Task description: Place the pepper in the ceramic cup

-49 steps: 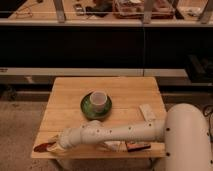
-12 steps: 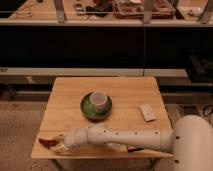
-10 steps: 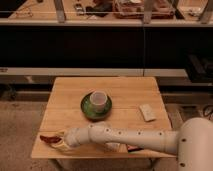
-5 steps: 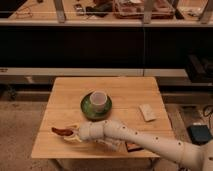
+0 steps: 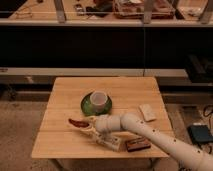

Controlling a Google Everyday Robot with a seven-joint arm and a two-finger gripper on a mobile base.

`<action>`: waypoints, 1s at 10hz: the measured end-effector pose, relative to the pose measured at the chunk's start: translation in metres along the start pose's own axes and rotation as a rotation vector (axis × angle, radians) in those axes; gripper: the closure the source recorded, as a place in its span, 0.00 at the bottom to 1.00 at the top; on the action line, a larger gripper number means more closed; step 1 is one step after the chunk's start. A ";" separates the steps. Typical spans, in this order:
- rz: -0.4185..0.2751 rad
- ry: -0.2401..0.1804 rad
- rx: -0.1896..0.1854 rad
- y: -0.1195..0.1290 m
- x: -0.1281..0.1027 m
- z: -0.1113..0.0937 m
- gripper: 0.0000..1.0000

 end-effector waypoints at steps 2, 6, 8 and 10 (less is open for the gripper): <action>0.018 0.017 -0.032 0.018 0.003 -0.024 0.99; -0.017 -0.005 -0.055 0.046 0.027 -0.068 0.99; -0.034 -0.049 -0.045 0.057 0.035 -0.082 0.99; -0.013 -0.064 -0.052 0.075 0.044 -0.102 0.99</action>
